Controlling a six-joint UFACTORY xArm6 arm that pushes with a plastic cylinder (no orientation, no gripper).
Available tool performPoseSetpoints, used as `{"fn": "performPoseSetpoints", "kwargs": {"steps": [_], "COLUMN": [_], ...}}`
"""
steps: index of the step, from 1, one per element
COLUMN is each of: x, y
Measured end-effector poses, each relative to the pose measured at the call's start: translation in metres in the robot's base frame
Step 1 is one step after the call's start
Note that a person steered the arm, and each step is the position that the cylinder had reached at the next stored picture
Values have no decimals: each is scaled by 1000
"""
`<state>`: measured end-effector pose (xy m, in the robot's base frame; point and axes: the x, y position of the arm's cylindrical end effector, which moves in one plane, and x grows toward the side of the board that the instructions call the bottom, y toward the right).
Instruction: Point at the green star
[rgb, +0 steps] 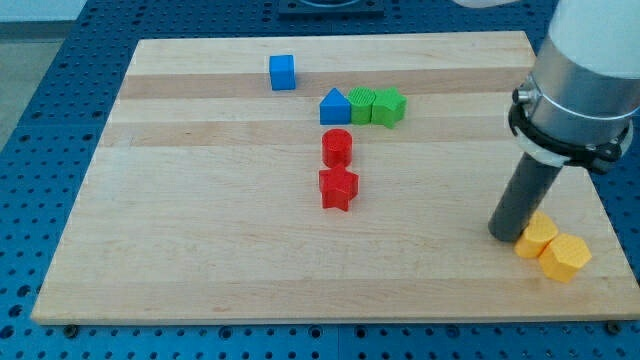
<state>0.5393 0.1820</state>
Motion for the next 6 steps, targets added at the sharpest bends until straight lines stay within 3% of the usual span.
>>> {"fn": "performPoseSetpoints", "kwargs": {"steps": [2,6], "x": [-4,-147], "y": [-3,-105]}}
